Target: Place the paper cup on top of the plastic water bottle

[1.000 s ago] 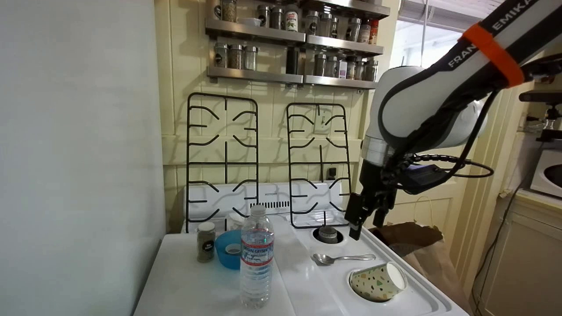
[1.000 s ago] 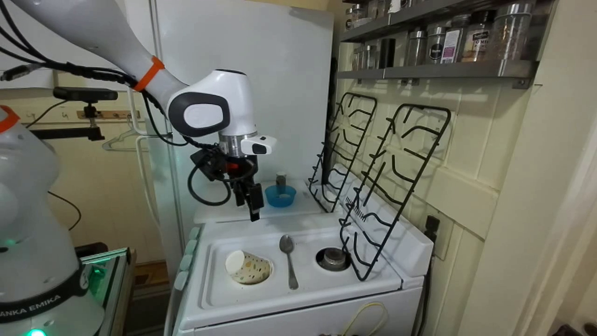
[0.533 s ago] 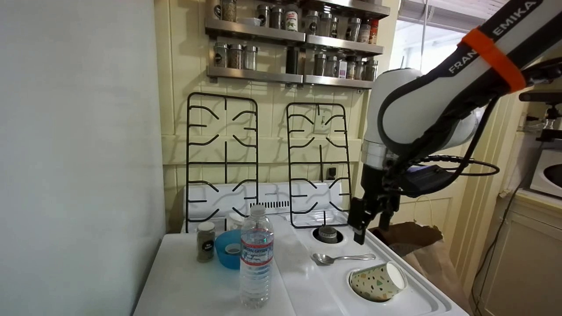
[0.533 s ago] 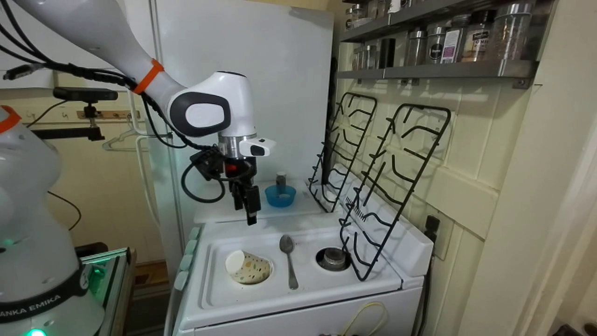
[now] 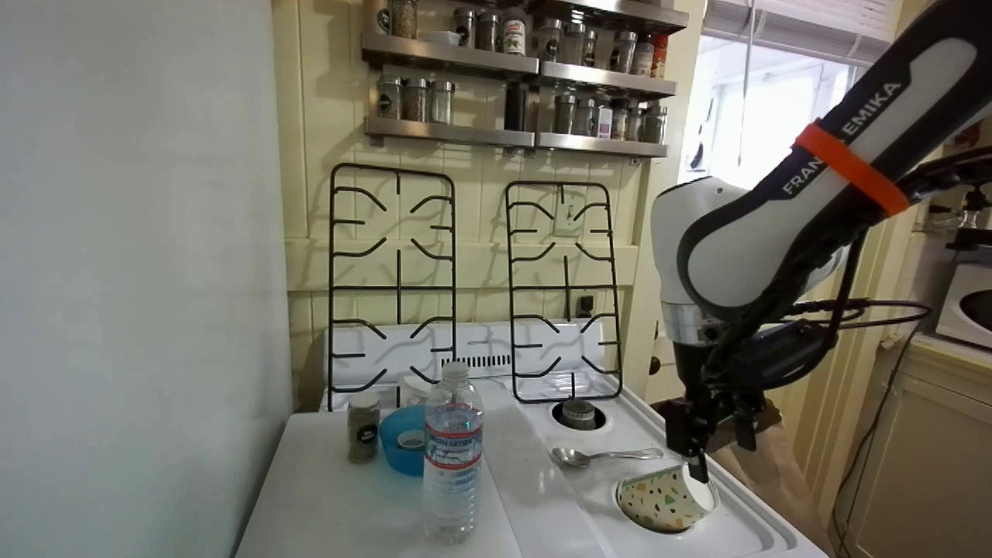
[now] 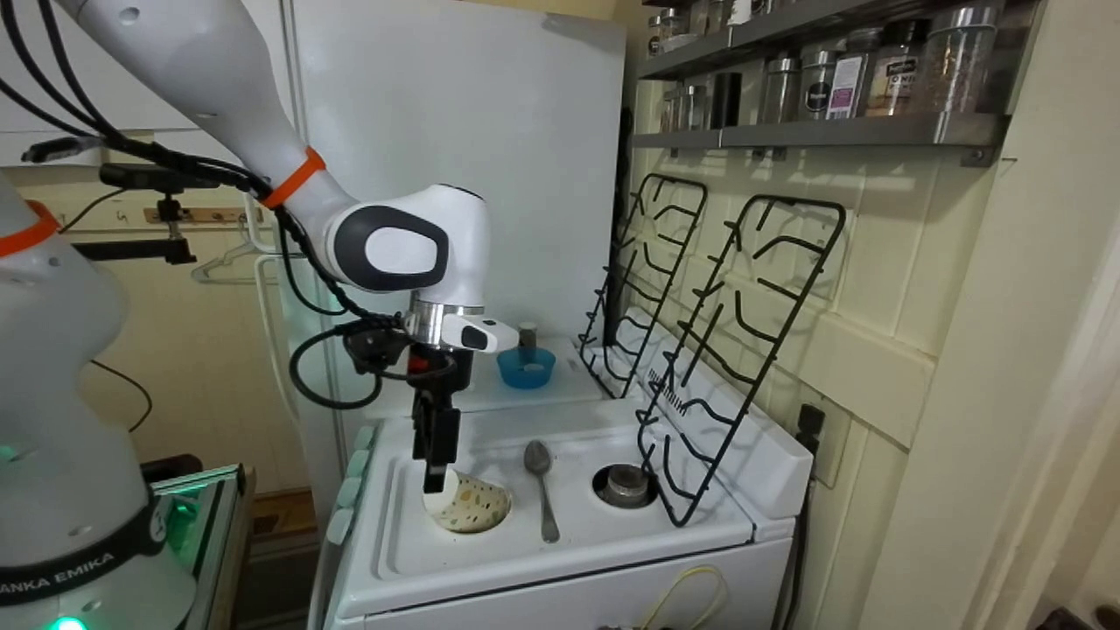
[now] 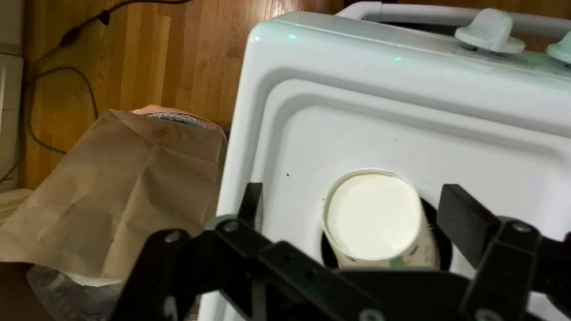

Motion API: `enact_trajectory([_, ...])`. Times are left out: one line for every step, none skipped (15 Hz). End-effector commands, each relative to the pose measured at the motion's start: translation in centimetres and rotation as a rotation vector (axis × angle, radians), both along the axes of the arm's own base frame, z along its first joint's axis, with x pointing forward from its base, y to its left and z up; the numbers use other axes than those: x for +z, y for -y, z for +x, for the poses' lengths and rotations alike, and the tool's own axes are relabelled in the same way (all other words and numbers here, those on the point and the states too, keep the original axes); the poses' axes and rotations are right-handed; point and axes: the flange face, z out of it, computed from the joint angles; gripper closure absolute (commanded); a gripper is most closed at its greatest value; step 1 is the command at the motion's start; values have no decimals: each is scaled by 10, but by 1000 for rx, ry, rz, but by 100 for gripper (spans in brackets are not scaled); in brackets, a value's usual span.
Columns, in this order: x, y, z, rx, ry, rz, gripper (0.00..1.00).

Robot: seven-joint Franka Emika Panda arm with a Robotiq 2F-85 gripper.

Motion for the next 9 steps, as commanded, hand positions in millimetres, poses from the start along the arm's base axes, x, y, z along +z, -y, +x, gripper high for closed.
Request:
enact_trajectory([-1,4,0,-9,-2,-3,0])
enact_trajectory([-1,4,1,-9,-2,-2,0])
enact_trajectory([0,3,2,-6,0,-2,0])
enact_trajectory([-3,1,6,42,17,42,0])
enact_trajectory([-4,1,7,59,20,65,0])
enact_trajectory([-5,5,10,98,29,105,0])
enact_trajectory([-5,8,12,140,42,134,0])
enact_trajectory([-5,15,15,191,64,163,0])
enact_trajectory([-7,18,17,216,79,202,0])
